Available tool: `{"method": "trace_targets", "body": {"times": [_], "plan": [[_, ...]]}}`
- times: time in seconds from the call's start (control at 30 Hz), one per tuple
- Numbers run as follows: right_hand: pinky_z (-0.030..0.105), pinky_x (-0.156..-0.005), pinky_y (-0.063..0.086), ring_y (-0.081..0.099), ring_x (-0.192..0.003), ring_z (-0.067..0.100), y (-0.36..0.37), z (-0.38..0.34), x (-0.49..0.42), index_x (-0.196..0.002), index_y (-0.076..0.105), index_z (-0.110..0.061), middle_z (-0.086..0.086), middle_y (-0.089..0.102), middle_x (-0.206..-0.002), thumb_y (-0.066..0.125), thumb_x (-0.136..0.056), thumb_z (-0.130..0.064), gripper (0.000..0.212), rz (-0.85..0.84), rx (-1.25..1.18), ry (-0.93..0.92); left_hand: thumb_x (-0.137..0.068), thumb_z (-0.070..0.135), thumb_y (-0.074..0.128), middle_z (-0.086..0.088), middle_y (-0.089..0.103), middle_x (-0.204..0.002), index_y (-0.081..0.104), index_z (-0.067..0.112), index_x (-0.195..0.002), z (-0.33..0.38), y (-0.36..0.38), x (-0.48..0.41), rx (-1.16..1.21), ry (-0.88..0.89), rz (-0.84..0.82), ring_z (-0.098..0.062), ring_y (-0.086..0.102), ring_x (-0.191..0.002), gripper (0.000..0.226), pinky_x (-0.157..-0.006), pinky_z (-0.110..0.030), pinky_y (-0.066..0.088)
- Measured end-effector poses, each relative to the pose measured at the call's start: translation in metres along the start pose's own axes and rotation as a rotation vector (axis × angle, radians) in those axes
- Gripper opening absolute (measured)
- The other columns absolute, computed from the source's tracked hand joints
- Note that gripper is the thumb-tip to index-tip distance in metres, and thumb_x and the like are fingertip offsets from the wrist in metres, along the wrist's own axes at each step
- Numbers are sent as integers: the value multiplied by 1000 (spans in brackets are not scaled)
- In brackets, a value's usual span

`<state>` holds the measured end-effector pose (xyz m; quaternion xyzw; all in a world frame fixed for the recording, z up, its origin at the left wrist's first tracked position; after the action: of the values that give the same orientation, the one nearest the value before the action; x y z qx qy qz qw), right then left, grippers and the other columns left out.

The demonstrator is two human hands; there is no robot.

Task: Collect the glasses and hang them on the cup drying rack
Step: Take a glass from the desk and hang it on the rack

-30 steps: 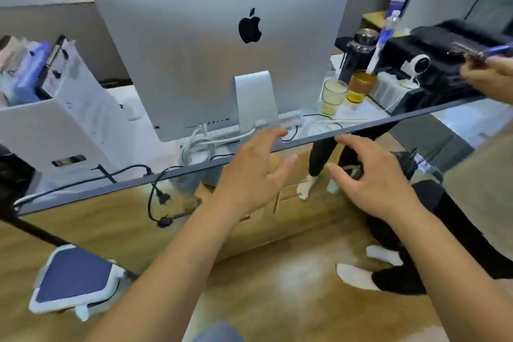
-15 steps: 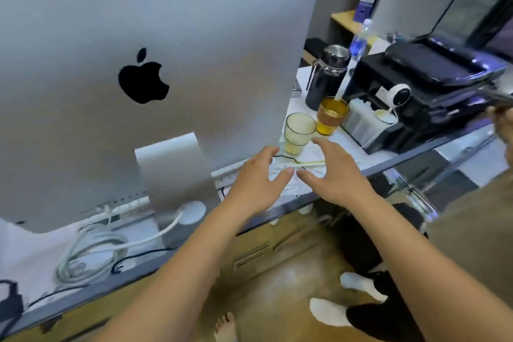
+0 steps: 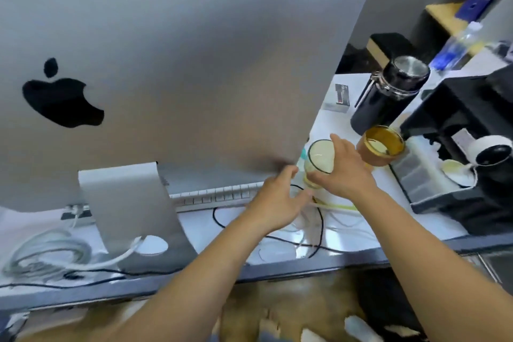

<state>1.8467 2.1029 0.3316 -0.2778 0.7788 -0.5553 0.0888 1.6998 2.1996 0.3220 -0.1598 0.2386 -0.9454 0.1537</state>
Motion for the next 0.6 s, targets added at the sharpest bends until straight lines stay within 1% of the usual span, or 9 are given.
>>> {"method": "trace_targets", "body": {"times": [0.1,0.17,0.23,0.33,0.43,0.53,0.6], "plan": [[41,-95,45,44,-131,33,6,4,-10,-152,18,-17,14,37,-148,79,-66,-50,111,-2,-53,-15,-86,50,60,-7,51,-145,40,24,-142,1,7,-9,1,-60,0,-22,51,-131,65,-105,-40,43],[39,-87,48,51,-123,31,4,8,-11,-149,24,-18,12,44,-139,80,-62,-51,109,21,-66,-20,-82,53,58,-6,49,-147,37,25,-143,4,13,-12,5,-90,-6,-21,51,-131,71,-104,-38,43],[38,-82,50,56,-116,28,0,9,-7,-146,29,-21,9,48,-134,79,-58,-54,106,36,-69,-37,-79,55,58,-6,49,-147,36,24,-144,7,17,-12,2,-106,-6,-21,51,-129,76,-103,-39,45],[41,-84,53,57,-116,25,-12,12,6,-146,30,-26,5,49,-135,77,-55,-58,107,52,-98,-50,-81,50,64,-4,48,-147,34,23,-145,11,23,-12,-7,-111,-7,-20,51,-129,76,-101,-38,46],[44,-87,53,55,-119,23,-34,8,22,-147,30,-28,2,49,-137,77,-54,-61,109,85,-133,-78,-82,42,70,-4,43,-151,30,23,-148,17,27,-9,-13,-96,8,-21,47,-132,79,-104,-39,44],[39,-85,50,53,-112,18,-61,-1,48,-147,31,-28,0,52,-132,76,-54,-62,109,138,-189,-145,-78,40,76,0,41,-153,25,29,-149,24,29,-1,-6,-66,20,-20,45,-134,89,-105,-38,43],[33,-80,47,50,-105,12,-74,-8,69,-149,28,-29,-2,53,-129,78,-54,-60,112,149,-246,-193,-75,42,79,4,41,-154,22,36,-147,32,29,9,-2,-26,19,-19,44,-136,92,-106,-38,42]]}}
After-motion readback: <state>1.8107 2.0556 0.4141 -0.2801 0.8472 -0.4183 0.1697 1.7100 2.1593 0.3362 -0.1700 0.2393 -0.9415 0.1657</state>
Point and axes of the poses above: each hand's wrist, its own x-axis away from the middle knuckle, its own y-axis out of the palm, z = x × y, the point moved 10 cm from there along -x, towards the middle knuckle
